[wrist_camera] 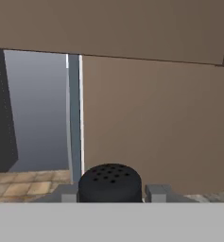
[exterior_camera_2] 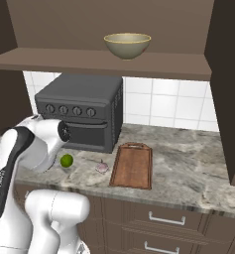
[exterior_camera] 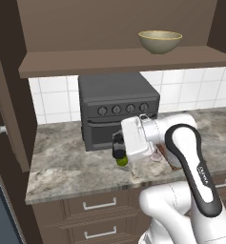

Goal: Open the cabinet. Place the bowl and condiment on the counter. Then place the lime and garlic on the cutting board.

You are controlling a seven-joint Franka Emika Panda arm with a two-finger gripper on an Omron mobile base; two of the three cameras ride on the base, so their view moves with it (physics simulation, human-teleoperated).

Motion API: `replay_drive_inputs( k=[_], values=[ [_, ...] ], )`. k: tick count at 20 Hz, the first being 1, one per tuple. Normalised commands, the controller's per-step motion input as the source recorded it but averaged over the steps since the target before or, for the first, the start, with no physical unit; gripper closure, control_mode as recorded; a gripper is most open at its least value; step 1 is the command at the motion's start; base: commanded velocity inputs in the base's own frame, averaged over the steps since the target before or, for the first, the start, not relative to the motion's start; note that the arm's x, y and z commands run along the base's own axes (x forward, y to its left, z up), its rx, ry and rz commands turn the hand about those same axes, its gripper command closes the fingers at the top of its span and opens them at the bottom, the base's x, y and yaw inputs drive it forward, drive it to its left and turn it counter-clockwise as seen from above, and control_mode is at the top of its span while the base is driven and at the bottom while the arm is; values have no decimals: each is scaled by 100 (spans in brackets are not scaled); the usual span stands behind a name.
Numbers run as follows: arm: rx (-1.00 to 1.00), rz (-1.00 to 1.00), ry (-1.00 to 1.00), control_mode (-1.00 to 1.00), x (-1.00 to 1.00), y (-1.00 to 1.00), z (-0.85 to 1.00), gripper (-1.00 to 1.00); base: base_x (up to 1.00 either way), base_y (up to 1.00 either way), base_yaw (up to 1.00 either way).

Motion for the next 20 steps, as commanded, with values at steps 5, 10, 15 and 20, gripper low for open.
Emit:
replay_drive_inputs(
  k=[5, 10, 15, 20],
  values=[
    [14, -29, 6, -100, -16, -1, -17, 100, 0, 0, 0],
    [7, -5, 5, -100, -17, 13, -25, 100, 0, 0, 0],
    [2, -11, 1, -100, -20, 49, -48, 100, 0, 0, 0],
    [2, -15, 0, -100, -6, 71, -50, 100, 0, 0, 0]
  ],
)
